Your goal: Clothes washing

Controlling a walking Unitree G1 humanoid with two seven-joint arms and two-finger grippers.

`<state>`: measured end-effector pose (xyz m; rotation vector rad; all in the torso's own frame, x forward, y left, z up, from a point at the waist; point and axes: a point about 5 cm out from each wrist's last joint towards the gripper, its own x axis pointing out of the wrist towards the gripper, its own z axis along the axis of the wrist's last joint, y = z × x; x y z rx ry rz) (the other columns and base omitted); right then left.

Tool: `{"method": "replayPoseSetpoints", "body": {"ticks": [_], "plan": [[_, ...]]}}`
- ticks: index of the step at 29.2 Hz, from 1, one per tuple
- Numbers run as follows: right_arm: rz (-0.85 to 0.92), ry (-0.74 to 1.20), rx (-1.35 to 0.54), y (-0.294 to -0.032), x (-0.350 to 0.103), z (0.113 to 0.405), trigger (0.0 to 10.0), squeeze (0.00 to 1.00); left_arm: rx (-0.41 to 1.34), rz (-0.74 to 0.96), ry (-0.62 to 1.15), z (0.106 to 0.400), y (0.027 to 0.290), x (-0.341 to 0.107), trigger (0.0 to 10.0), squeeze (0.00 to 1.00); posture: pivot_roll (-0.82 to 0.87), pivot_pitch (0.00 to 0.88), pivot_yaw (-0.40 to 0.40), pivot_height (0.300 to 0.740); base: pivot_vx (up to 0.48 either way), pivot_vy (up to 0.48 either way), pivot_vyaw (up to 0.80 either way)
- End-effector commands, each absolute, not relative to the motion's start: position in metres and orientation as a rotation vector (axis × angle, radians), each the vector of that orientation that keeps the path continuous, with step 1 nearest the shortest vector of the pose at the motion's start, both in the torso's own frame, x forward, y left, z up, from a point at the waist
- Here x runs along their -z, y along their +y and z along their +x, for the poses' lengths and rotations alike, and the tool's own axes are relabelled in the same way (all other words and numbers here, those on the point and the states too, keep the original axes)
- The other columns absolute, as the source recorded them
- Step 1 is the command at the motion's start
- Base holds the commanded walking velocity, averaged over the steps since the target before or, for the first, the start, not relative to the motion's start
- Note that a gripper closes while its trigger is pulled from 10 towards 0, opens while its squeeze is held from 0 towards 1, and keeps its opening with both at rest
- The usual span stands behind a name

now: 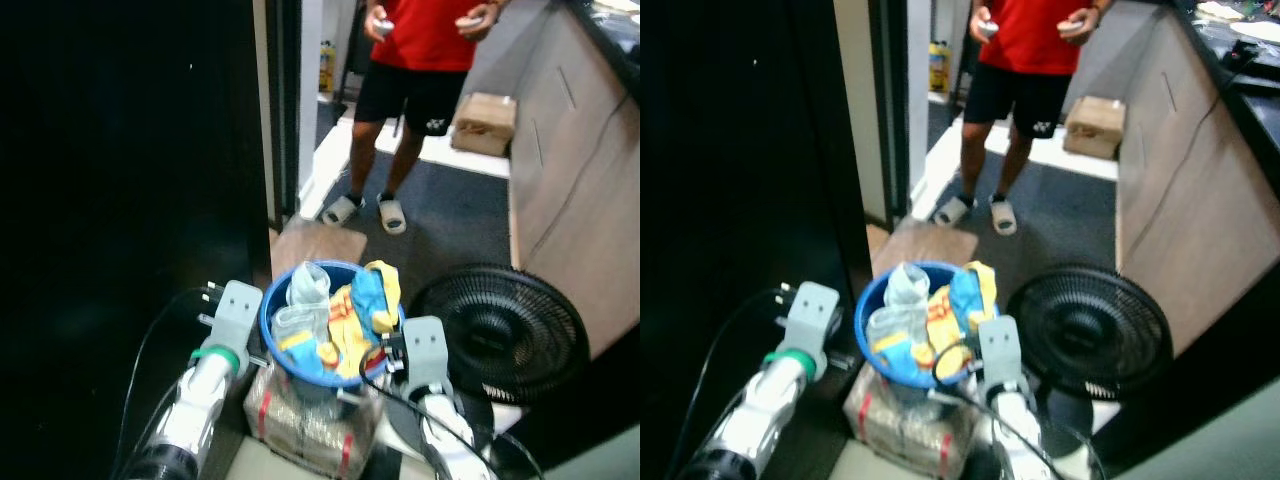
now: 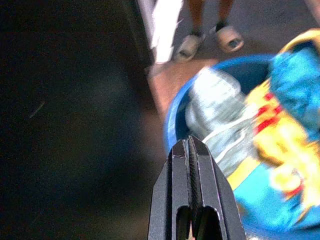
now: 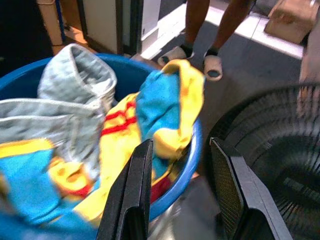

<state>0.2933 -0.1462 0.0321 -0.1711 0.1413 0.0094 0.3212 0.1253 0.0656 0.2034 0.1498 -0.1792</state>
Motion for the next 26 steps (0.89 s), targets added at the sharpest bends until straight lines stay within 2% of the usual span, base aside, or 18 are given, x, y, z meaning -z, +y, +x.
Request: {"method": "replayPoseSetpoints", "body": {"ticks": [1, 6, 10, 26], "plan": [[-0.161, 0.150, -0.006, -0.1459, -0.0292, 0.2912, 10.0, 0.00, 0.175, 0.221, 0.176, 0.3183, 0.1298, -0.0592, 10.0, 0.00, 0.01, 0.000, 0.036, 0.740, 0.000, 0.000, 0.00], [-0.163, 0.151, -0.009, -0.1459, -0.0285, 0.2907, 10.0, 0.00, 0.180, 0.225, 0.171, 0.3183, 0.1291, -0.0595, 10.0, 0.00, 0.01, 0.000, 0.036, 0.740, 0.000, 0.000, 0.00], [-0.164, 0.152, -0.011, -0.1455, -0.0282, 0.2904, 10.0, 0.00, 0.183, 0.225, 0.167, 0.3185, 0.1290, -0.0598, 10.0, 0.00, 0.01, 0.000, 0.037, 0.740, 0.259, 0.000, 0.00], [-0.164, 0.154, -0.011, -0.1457, -0.0265, 0.2884, 10.0, 0.00, 0.183, 0.226, 0.169, 0.3182, 0.1280, -0.0592, 10.0, 0.00, 0.01, 0.000, 0.040, 0.740, 0.433, 0.000, 0.00]]}}
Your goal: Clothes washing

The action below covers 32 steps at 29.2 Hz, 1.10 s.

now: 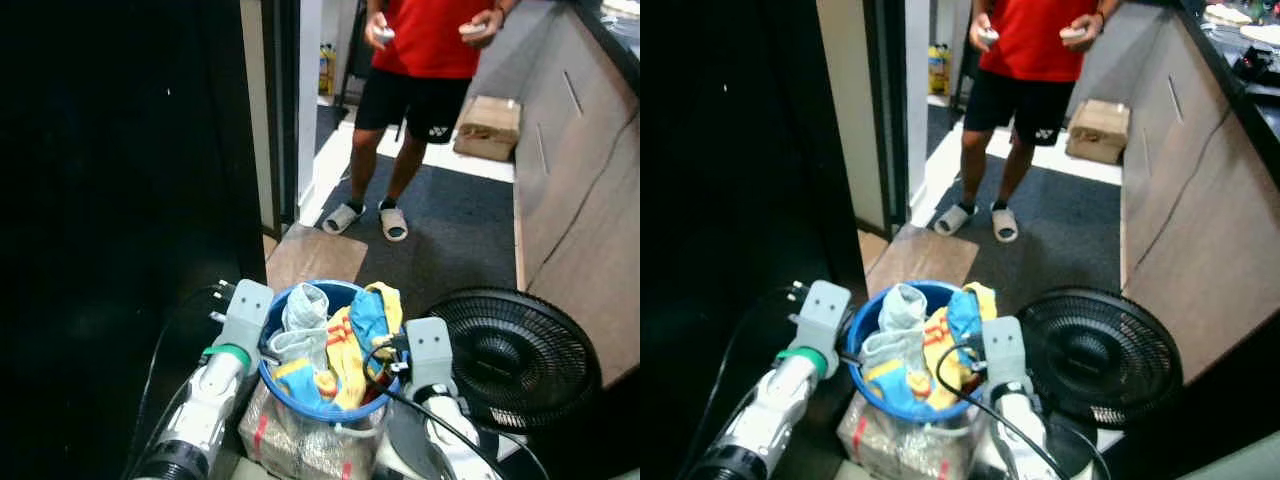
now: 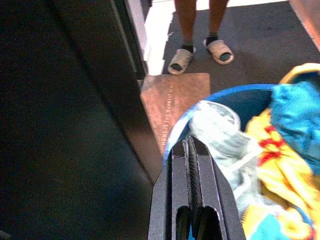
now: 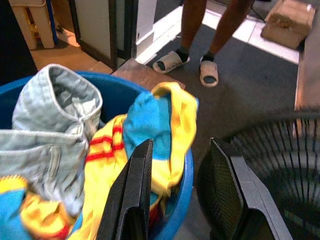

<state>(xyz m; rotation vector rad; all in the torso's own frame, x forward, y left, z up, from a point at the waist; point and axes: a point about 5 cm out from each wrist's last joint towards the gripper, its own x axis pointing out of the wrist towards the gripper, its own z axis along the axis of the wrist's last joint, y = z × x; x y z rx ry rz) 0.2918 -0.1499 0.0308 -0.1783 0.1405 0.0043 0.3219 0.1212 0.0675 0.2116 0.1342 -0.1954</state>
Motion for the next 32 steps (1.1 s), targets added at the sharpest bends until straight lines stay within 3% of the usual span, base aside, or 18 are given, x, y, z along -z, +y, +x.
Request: {"method": "replayPoseSetpoints", "body": {"ticks": [1, 4, 32], "plan": [[-0.165, 0.154, -0.011, -0.1459, -0.0263, 0.2880, 10.0, 0.00, 0.183, 0.226, 0.170, 0.3180, 0.1279, -0.0590, 10.0, 0.00, 0.01, 0.000, 0.040, 0.740, 0.412, 0.000, 0.00], [-0.165, 0.154, -0.010, -0.1460, -0.0263, 0.2878, 10.0, 0.00, 0.181, 0.224, 0.172, 0.3179, 0.1278, -0.0587, 10.0, 0.00, 0.01, 0.000, 0.040, 0.740, 0.367, 0.000, 0.00], [-0.199, 0.125, -0.033, -0.1435, -0.0306, 0.2887, 10.0, 0.00, 0.207, 0.205, 0.189, 0.3154, 0.1220, -0.0557, 10.0, 0.00, 0.01, 0.000, 0.037, 0.740, 0.000, 0.000, 0.00]]}}
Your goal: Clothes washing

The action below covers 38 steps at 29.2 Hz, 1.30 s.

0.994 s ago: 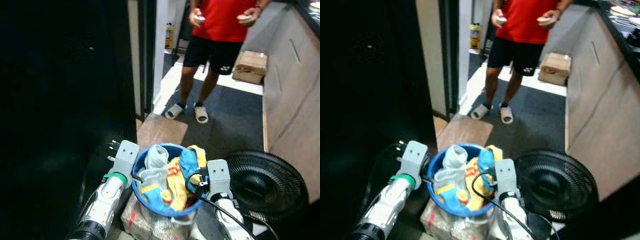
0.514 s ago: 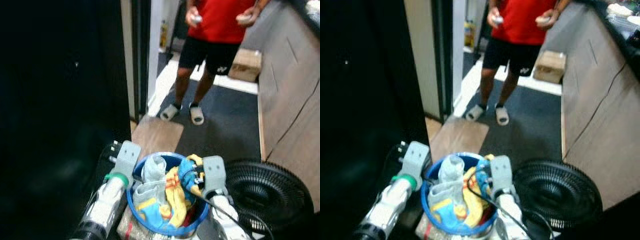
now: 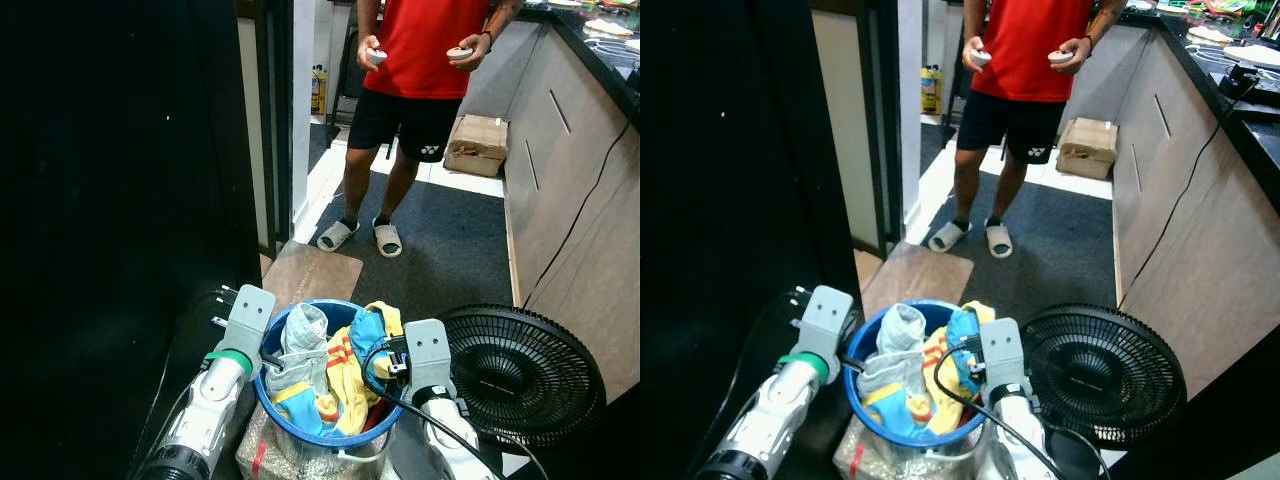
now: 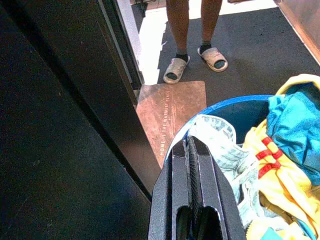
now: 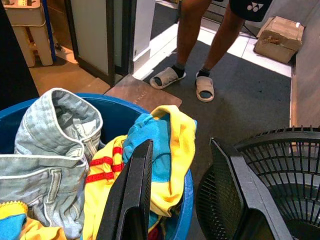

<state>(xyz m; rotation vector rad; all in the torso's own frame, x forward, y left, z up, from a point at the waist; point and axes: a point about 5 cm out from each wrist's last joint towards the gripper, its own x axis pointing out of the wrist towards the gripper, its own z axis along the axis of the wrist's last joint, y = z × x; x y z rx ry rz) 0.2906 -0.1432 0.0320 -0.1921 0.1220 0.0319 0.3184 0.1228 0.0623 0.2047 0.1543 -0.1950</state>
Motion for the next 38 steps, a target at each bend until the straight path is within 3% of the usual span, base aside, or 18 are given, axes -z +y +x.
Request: {"method": "replayPoseSetpoints", "body": {"ticks": [1, 38], "plan": [[-0.199, 0.125, -0.033, -0.144, -0.031, 0.289, 10.0, 0.00, 0.207, 0.205, 0.189, 0.315, 0.122, -0.056, 10.0, 0.00, 0.01, 0.000, 0.037, 0.740, 0.000, 0.000, 0.00], [-0.240, 0.036, -0.040, -0.141, -0.049, 0.298, 10.0, 0.00, 0.290, 0.192, 0.170, 0.316, 0.099, -0.061, 10.0, 0.00, 0.01, 0.000, 0.042, 0.640, 0.000, 0.000, 0.00]]}}
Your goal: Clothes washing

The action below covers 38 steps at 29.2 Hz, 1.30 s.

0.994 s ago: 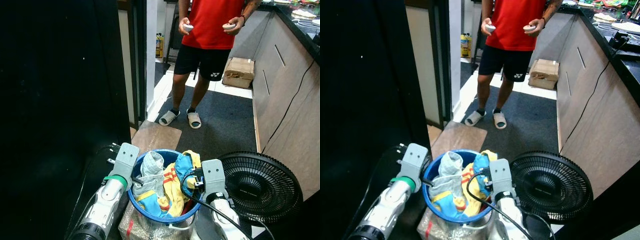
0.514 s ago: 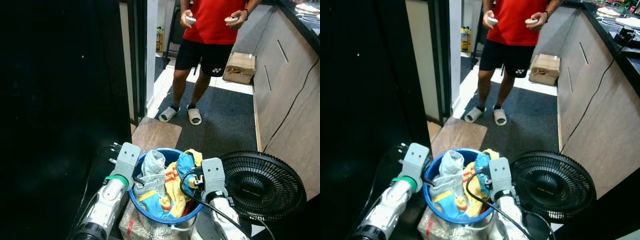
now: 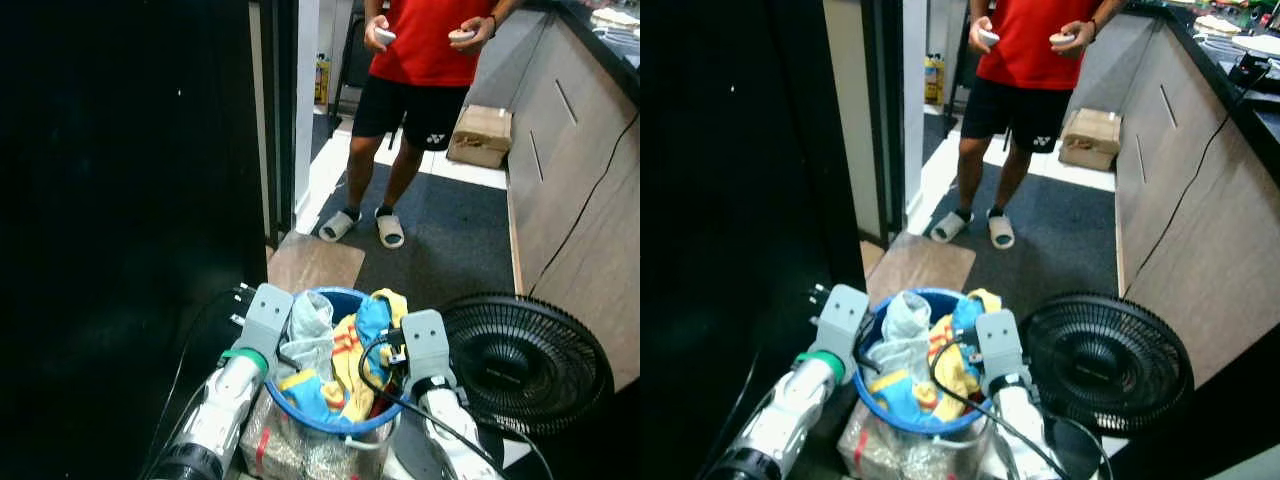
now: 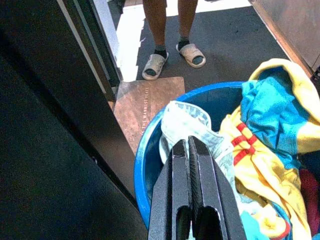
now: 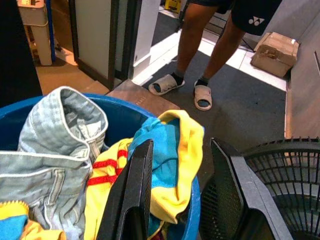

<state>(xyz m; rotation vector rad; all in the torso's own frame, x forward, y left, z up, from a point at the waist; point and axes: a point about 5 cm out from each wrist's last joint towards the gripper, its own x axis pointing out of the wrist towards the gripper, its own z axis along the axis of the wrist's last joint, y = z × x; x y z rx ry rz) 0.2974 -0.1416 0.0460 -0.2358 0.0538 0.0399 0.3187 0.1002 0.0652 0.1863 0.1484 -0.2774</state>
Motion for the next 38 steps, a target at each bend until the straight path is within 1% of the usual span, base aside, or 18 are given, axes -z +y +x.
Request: {"method": "replayPoseSetpoints", "body": {"ticks": [1, 7, 10, 14, 17, 19, 20, 21, 23, 25, 30, 36, 38], "plan": [[-0.240, 0.036, -0.040, -0.141, -0.049, 0.298, 10.0, 0.00, 0.290, 0.192, 0.170, 0.316, 0.099, -0.061, 10.0, 0.00, 0.01, 0.000, 0.042, 0.640, 0.000, 0.000, 0.00], [-0.245, 0.007, -0.046, -0.139, -0.056, 0.301, 10.0, 0.00, 0.285, 0.174, 0.150, 0.318, 0.097, -0.068, 10.0, 0.00, 0.01, 0.000, 0.043, 0.625, 0.000, 0.000, 0.00], [-0.244, -0.038, -0.052, -0.137, -0.068, 0.306, 10.0, 0.00, 0.264, 0.141, 0.106, 0.326, 0.097, -0.084, 10.0, 0.00, 0.01, 0.000, 0.042, 0.610, 0.000, 0.000, 0.00], [-0.241, -0.059, -0.053, -0.137, -0.073, 0.309, 10.0, 0.00, 0.255, 0.129, 0.086, 0.329, 0.098, -0.091, 10.0, 0.00, 0.01, 0.000, 0.042, 0.605, 0.000, 0.000, 0.00], [-0.230, -0.108, -0.054, -0.135, -0.086, 0.313, 10.0, 0.00, 0.245, 0.106, 0.041, 0.336, 0.100, -0.107, 10.0, 0.00, 0.02, 0.000, 0.039, 0.595, 0.000, 0.000, 0.00], [-0.230, -0.108, -0.054, -0.135, -0.086, 0.313, 10.0, 0.00, 0.245, 0.106, 0.041, 0.336, 0.100, -0.107, 10.0, 0.00, 0.02, 0.000, 0.039, 0.595, 0.000, 0.000, 0.00], [-0.217, -0.148, -0.050, -0.134, -0.098, 0.317, 10.0, 0.00, 0.243, 0.080, 0.010, 0.340, 0.100, -0.120, 10.0, 0.00, 0.02, 0.000, 0.040, 0.590, 0.000, 0.000, 0.00], [-0.217, -0.148, -0.050, -0.134, -0.098, 0.317, 10.0, 0.00, 0.243, 0.080, 0.010, 0.340, 0.100, -0.120, 10.0, 0.00, 0.02, 0.000, 0.040, 0.590, 0.000, 0.000, 0.00], [-0.193, -0.227, -0.039, -0.133, -0.122, 0.324, 10.0, 0.00, 0.258, 0.038, -0.056, 0.345, 0.095, -0.145, 10.0, 0.00, 0.02, 0.000, 0.041, 0.580, 0.000, 0.000, 0.00], [-0.180, -0.272, -0.033, -0.132, -0.136, 0.327, 10.0, 0.00, 0.274, 0.020, -0.093, 0.346, 0.090, -0.158, 10.0, 0.00, 0.02, 0.000, 0.042, 0.570, 0.000, 0.000, 0.00], [-0.179, -0.286, -0.032, -0.133, -0.141, 0.327, 10.0, 0.00, 0.287, 0.014, -0.103, 0.344, 0.087, -0.163, 10.0, 0.00, 0.02, 0.000, 0.042, 0.555, 0.000, 0.000, 0.00], [-0.181, -0.277, -0.033, -0.133, -0.139, 0.326, 10.0, 0.00, 0.291, 0.015, -0.095, 0.342, 0.086, -0.162, 10.0, 0.00, 0.02, 0.000, 0.043, 0.545, 0.000, 0.000, 0.00], [-0.182, -0.264, -0.034, -0.133, -0.137, 0.324, 10.0, 0.00, 0.294, 0.015, -0.082, 0.340, 0.087, -0.161, 10.0, 0.00, 0.02, 0.000, 0.044, 0.535, 0.000, 0.000, 0.00]]}}
